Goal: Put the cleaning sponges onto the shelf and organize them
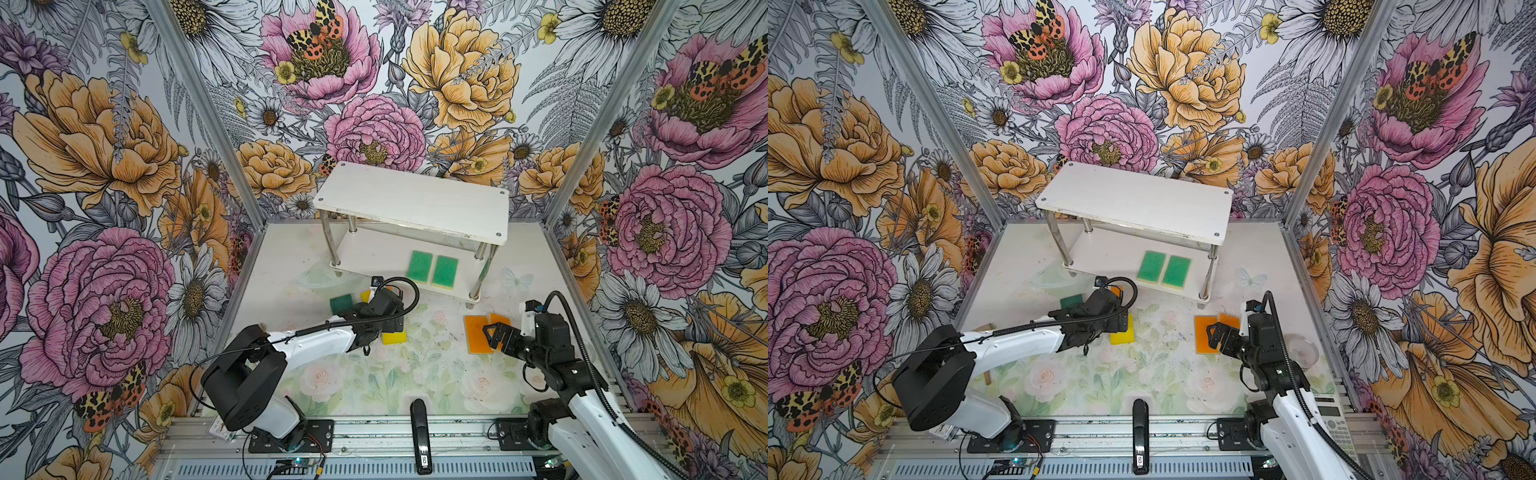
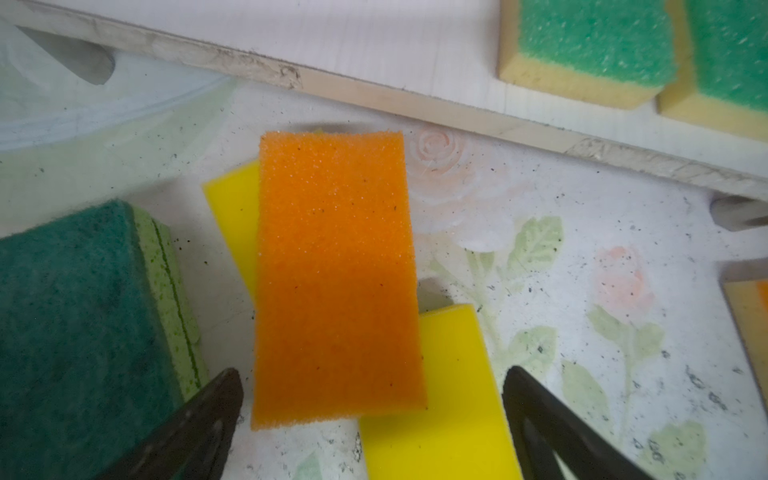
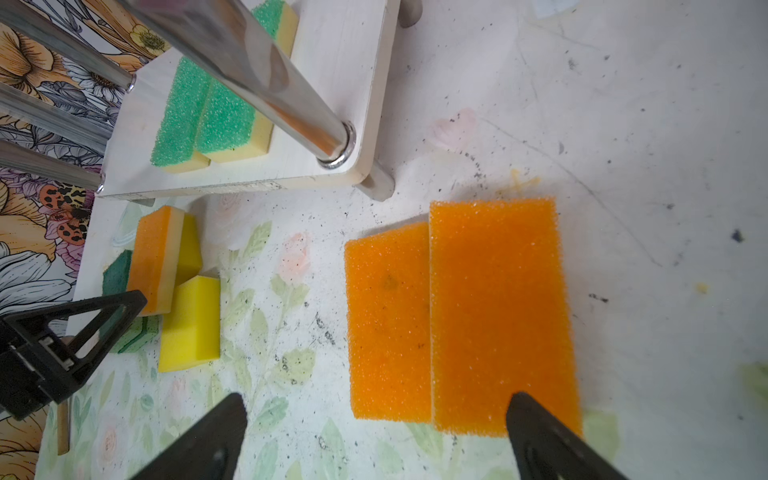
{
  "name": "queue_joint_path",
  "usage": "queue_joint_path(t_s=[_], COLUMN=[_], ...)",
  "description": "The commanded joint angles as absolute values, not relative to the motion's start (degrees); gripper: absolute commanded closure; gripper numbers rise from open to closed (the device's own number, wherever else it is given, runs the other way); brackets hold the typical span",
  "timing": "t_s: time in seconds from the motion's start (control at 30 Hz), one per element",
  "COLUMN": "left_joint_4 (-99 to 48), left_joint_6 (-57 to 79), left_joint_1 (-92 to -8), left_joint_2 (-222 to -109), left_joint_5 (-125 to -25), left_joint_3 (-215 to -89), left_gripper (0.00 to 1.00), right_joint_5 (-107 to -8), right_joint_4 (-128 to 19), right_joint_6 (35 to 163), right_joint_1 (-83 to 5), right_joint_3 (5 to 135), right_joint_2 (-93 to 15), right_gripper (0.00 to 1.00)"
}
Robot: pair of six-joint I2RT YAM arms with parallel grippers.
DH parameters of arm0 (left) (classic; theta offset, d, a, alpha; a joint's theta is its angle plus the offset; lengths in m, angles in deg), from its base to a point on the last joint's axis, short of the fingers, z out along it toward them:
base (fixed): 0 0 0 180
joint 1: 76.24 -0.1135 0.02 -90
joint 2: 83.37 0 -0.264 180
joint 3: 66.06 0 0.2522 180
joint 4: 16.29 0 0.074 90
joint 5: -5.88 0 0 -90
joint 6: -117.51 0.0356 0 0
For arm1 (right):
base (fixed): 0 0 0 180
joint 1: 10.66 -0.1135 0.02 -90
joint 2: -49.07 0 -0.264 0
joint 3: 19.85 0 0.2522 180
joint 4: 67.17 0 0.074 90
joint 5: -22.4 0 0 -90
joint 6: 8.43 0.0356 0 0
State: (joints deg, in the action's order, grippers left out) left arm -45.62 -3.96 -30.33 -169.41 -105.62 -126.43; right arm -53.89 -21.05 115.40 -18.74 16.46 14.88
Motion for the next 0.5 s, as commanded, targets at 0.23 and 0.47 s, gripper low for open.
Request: queue_joint_path(t_s=[0.23,0.47], left_joint_4=[-43.34,-42.71], left_joint_6=[-5.24,-5.28], left_joint_1=[-30.77,-31.06], left_joint_2=[-170.89,-173.45], left_joint_5=[-108.65,-108.65], left_joint_3=[-127.35,-128.19], left_gripper=[0.01,0.03], right_joint_5=[-54.51,-54.49], right_joint_4=[-21.77,-21.79], right_joint_6=[115.04,115.06], right_joint_1=[-19.13,-19.18], right_joint_3=[16.75,16.94], right_joint_2=[15.31,15.38], right_gripper=[0.00,0.00])
